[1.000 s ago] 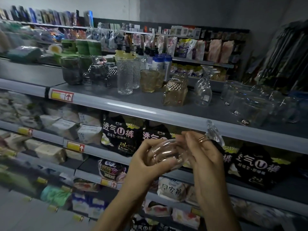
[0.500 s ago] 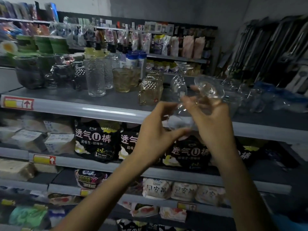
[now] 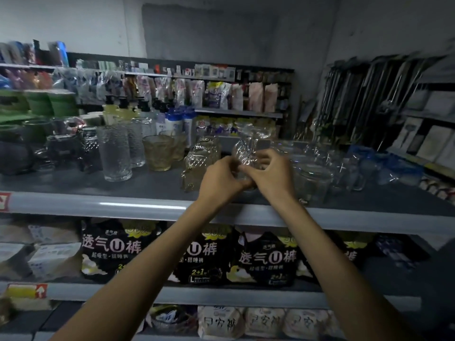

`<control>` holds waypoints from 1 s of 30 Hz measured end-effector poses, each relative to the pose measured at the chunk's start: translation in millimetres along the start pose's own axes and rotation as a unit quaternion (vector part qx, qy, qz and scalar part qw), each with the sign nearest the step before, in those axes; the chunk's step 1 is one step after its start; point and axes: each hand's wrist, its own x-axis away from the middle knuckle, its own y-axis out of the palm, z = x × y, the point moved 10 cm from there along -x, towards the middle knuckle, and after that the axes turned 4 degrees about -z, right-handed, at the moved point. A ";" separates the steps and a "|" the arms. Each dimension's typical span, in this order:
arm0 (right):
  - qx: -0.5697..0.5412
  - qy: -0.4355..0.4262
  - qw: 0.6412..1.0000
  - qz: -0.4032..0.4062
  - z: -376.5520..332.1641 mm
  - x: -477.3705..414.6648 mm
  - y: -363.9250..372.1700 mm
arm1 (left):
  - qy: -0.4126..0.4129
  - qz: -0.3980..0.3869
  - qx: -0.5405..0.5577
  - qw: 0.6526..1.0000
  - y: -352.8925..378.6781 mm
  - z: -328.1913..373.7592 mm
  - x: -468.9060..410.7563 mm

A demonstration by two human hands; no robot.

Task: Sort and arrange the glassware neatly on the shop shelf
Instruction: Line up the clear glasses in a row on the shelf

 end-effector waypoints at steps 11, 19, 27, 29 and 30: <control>-0.023 0.018 0.999 -0.016 25.5 -2.2 20.1 | -0.023 -0.024 -0.013 0.999 15.1 -22.6 -10.2; -0.036 0.009 0.999 -0.020 27.0 4.4 17.3 | -0.006 -0.029 -0.002 1.000 19.3 -28.0 -13.5; -0.033 -0.004 0.999 -0.022 34.7 3.2 13.5 | 0.004 -0.024 0.009 1.000 20.5 -32.4 -12.6; -0.035 -0.007 0.999 -0.022 35.6 1.9 14.5 | 0.007 -0.023 0.006 1.000 21.0 -32.0 -12.9; -0.034 -0.008 0.999 -0.020 35.8 1.6 14.8 | 0.008 -0.021 0.002 1.000 20.7 -31.9 -12.9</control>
